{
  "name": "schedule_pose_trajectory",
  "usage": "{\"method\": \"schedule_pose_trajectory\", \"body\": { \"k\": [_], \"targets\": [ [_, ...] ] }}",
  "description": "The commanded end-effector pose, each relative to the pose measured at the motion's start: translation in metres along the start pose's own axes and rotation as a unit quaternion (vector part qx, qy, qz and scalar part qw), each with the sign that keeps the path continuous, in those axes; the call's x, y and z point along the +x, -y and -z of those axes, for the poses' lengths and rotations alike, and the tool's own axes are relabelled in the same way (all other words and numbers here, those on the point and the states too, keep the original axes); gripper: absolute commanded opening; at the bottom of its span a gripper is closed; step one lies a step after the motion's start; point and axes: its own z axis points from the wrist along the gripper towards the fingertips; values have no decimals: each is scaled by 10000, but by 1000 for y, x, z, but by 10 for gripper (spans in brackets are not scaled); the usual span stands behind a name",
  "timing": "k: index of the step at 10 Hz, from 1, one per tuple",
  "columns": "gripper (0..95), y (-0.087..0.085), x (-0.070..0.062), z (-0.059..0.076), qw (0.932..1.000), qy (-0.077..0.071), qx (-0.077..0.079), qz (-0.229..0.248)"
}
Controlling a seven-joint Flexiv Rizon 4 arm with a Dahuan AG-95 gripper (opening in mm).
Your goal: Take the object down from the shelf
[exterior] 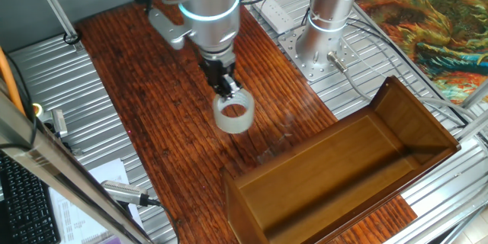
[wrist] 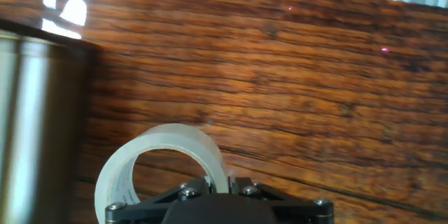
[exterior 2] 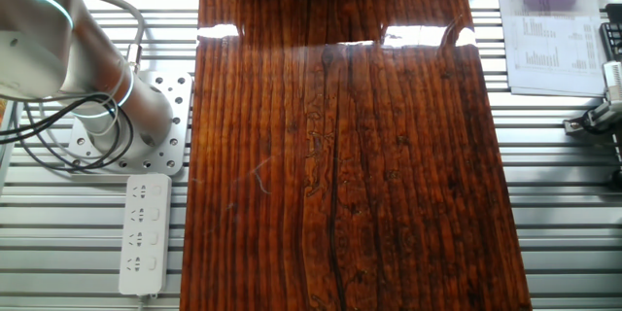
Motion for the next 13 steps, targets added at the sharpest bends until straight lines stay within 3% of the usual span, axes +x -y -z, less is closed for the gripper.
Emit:
{"method": "schedule_pose_trajectory", "body": {
  "k": [1, 3, 5, 7, 10, 12, 13],
  "targets": [
    [0, 18, 4, -15, 9981, 168, -96, 591],
    [0, 22, 3, -28, 9978, 148, 9, 651],
    [0, 21, 3, -28, 9976, 305, -117, 607],
    [0, 21, 3, -28, 9982, 211, -130, 544],
    [0, 21, 3, -28, 9992, 194, 104, 320],
    [0, 21, 3, -28, 9994, 124, 137, 282],
    [0, 25, -1, -37, 9993, 138, 99, 328]
  ]
}}
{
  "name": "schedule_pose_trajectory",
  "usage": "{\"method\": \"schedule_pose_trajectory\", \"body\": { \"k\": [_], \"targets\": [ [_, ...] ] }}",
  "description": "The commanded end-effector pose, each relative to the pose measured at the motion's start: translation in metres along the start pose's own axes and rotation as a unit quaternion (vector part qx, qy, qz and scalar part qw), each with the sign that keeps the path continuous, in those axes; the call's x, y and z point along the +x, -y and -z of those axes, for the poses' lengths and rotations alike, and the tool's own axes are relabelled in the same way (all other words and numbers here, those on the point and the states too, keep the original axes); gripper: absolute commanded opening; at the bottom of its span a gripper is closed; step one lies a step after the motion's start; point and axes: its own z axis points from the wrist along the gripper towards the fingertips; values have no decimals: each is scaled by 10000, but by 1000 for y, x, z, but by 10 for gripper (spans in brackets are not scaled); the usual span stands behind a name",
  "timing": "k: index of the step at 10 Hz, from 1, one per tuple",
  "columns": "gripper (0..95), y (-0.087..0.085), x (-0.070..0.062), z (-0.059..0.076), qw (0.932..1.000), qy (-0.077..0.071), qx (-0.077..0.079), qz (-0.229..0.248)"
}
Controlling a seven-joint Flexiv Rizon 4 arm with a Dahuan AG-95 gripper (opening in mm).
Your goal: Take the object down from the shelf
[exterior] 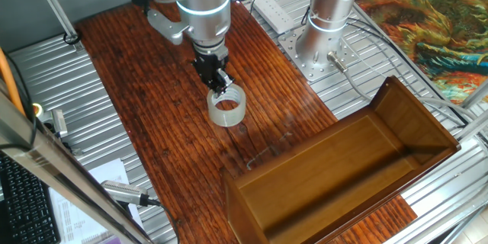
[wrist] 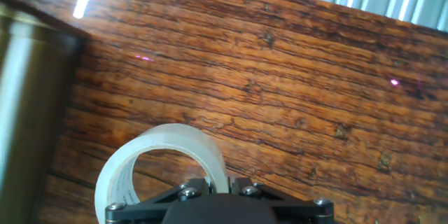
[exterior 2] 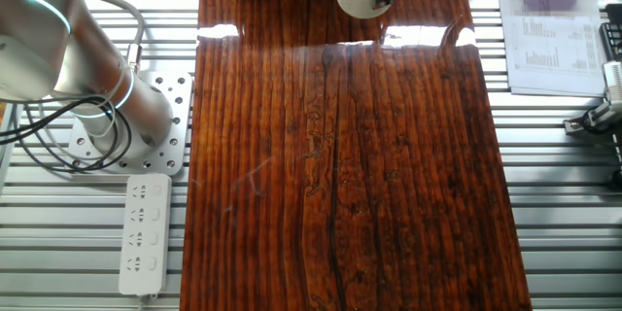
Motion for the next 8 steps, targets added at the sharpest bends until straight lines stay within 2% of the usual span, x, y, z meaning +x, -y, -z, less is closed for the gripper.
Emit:
{"method": "schedule_pose_trajectory", "body": {
  "k": [1, 2, 5, 8],
  "targets": [
    [0, 10, -8, -21, 9998, -130, 150, -2],
    [0, 13, -10, -28, 9998, -130, 163, 0],
    [0, 34, -17, -64, 9999, -75, 91, 88],
    [0, 54, -17, -79, 9997, -104, 105, 210]
  ]
}}
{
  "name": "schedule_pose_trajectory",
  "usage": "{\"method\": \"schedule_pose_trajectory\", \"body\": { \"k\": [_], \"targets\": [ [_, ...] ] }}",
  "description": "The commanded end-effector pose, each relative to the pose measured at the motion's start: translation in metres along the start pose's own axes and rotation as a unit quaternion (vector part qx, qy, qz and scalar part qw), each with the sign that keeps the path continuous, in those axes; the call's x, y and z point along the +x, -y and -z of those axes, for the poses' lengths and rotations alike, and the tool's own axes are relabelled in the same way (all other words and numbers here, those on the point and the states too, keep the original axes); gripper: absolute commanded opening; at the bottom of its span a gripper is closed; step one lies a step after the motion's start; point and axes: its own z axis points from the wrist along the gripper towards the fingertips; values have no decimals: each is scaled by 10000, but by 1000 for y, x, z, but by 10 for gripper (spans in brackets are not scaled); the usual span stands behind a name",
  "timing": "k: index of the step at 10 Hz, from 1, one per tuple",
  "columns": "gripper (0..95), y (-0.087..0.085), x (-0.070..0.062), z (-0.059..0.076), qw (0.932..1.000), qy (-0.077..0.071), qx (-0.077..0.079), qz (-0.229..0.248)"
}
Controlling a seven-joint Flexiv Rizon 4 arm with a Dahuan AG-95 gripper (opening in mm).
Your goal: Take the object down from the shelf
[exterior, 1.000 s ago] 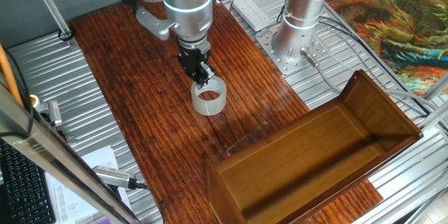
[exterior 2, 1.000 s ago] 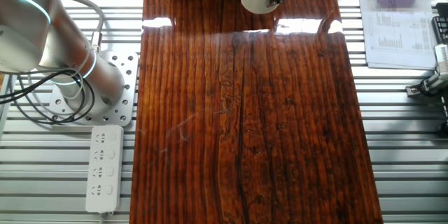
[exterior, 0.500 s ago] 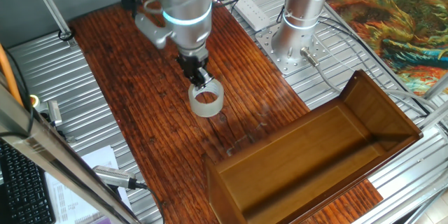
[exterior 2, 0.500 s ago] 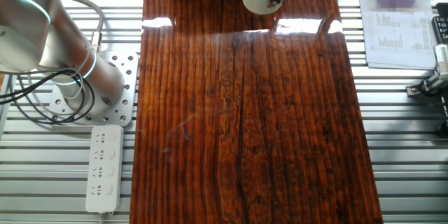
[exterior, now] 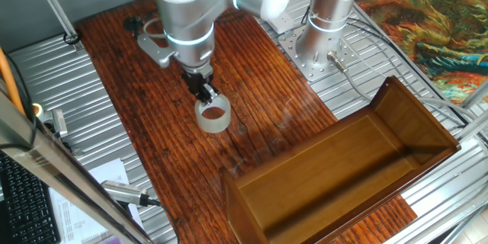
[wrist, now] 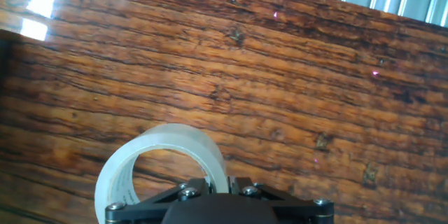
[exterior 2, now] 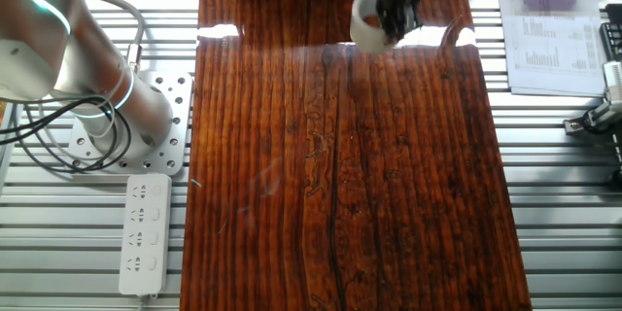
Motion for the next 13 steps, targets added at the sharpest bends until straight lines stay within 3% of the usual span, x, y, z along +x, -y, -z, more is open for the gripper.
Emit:
{"method": "schedule_pose_trajectory", "body": {
  "k": [1, 2, 3, 5, 9, 13],
  "targets": [
    [0, 14, -3, -10, 9999, -41, 31, 87],
    [0, 14, -3, -10, 10000, -28, 22, 93],
    [0, 14, -3, -10, 9995, -15, -101, -314],
    [0, 14, -3, -10, 9986, -27, -174, -500],
    [0, 14, -3, -10, 9965, -147, -143, -806],
    [0, 45, -11, -38, 9971, -122, -108, -739]
  ]
}}
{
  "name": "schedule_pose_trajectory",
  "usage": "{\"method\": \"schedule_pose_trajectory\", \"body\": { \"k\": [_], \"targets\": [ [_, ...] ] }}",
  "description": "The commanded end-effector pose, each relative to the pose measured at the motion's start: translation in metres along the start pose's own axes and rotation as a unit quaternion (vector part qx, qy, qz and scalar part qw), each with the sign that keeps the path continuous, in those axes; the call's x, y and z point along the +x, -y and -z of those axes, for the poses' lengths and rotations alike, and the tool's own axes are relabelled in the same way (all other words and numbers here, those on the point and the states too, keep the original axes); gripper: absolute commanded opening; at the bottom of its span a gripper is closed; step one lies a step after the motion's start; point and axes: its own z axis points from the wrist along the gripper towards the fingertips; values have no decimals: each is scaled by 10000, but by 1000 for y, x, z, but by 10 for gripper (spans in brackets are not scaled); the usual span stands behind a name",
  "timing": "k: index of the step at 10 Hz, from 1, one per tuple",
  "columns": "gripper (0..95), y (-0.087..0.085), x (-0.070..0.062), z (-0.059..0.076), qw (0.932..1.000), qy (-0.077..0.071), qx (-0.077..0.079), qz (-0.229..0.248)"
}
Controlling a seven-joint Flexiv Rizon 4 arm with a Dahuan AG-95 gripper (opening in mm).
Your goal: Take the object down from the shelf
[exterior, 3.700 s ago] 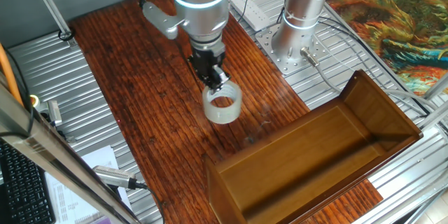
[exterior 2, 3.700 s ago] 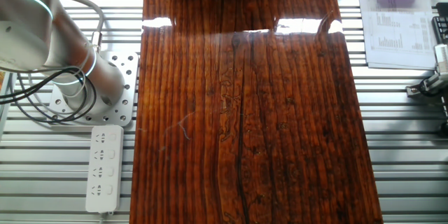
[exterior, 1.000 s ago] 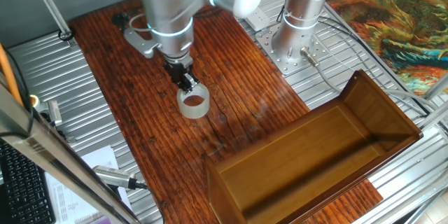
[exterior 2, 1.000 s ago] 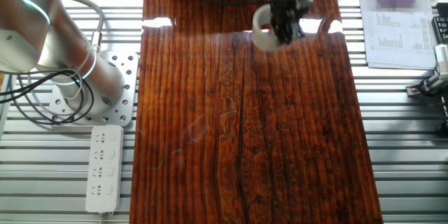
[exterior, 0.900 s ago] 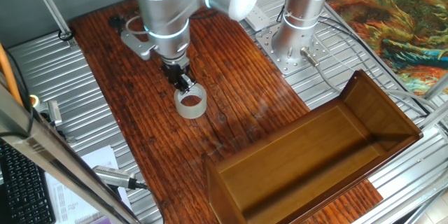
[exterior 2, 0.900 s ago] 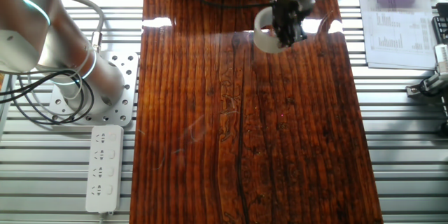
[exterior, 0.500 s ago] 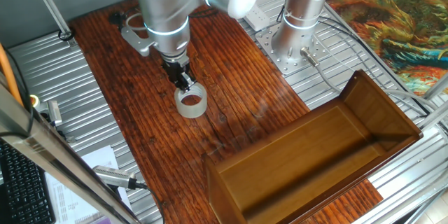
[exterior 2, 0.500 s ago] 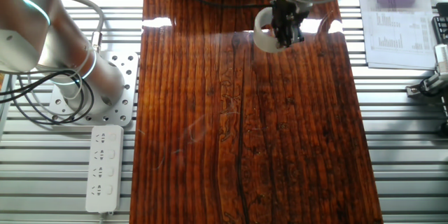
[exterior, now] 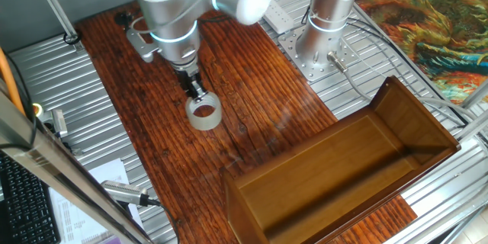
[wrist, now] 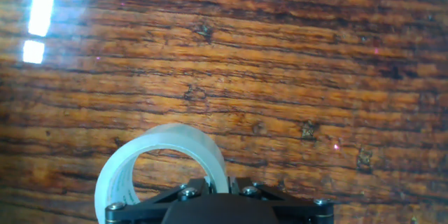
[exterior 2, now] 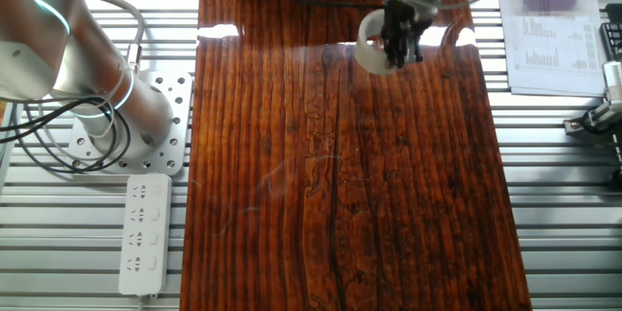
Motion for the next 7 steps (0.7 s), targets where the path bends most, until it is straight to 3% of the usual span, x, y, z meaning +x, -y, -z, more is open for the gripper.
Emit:
{"method": "schedule_pose_trajectory", "body": {
  "k": [1, 5, 7],
  "targets": [
    [0, 20, -6, -10, 9998, 51, -16, 169],
    [0, 49, -9, -32, 9996, 74, 27, 265],
    [0, 55, -9, -38, 9995, 100, 33, 305]
  ]
}}
